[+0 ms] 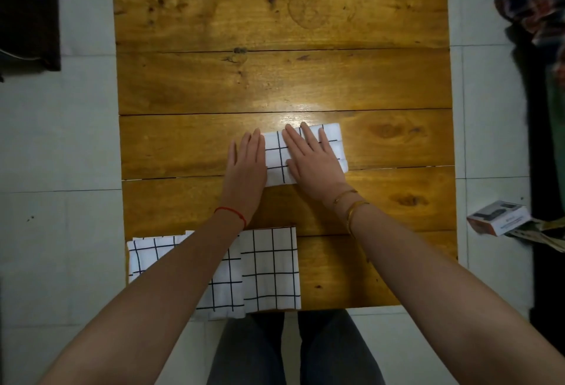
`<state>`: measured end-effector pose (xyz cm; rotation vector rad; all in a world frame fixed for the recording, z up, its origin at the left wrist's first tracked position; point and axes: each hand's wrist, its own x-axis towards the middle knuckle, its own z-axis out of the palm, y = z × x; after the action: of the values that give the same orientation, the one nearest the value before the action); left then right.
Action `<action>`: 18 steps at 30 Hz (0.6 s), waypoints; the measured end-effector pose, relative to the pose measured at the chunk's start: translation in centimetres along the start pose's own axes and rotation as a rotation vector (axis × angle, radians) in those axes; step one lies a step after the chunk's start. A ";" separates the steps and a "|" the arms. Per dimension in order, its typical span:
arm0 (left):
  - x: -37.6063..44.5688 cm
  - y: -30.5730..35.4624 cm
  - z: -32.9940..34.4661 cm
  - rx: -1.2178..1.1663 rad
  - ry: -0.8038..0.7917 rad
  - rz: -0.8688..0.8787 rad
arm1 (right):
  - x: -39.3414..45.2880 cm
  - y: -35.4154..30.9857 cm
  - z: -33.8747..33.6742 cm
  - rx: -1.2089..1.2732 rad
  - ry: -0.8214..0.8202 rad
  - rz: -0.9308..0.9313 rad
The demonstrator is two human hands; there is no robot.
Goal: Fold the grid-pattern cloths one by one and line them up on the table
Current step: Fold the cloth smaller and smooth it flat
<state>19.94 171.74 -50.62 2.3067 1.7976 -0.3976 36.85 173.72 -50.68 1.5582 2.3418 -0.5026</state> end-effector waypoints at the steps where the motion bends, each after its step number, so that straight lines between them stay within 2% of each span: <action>1: -0.1 0.0 0.1 0.002 -0.002 -0.006 | -0.2 0.1 0.1 -0.004 0.005 0.016; 5: 0.0 0.2 0.3 -0.002 -0.015 0.005 | -0.4 0.3 0.2 -0.016 0.014 0.055; 12: 0.3 -0.1 0.6 -0.014 -0.029 -0.014 | 0.5 -1.1 -0.3 0.009 0.027 -0.016; 15: 0.1 -0.3 0.5 -0.005 -0.029 -0.007 | -0.2 0.2 0.1 -0.006 0.017 0.040; 18: 0.0 -0.3 0.5 -0.016 -0.016 0.005 | -2.0 3.0 0.7 0.013 0.028 0.193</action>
<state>19.60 171.63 -51.06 2.2899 1.7810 -0.3983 40.38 172.86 -50.82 1.7850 2.1814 -0.4533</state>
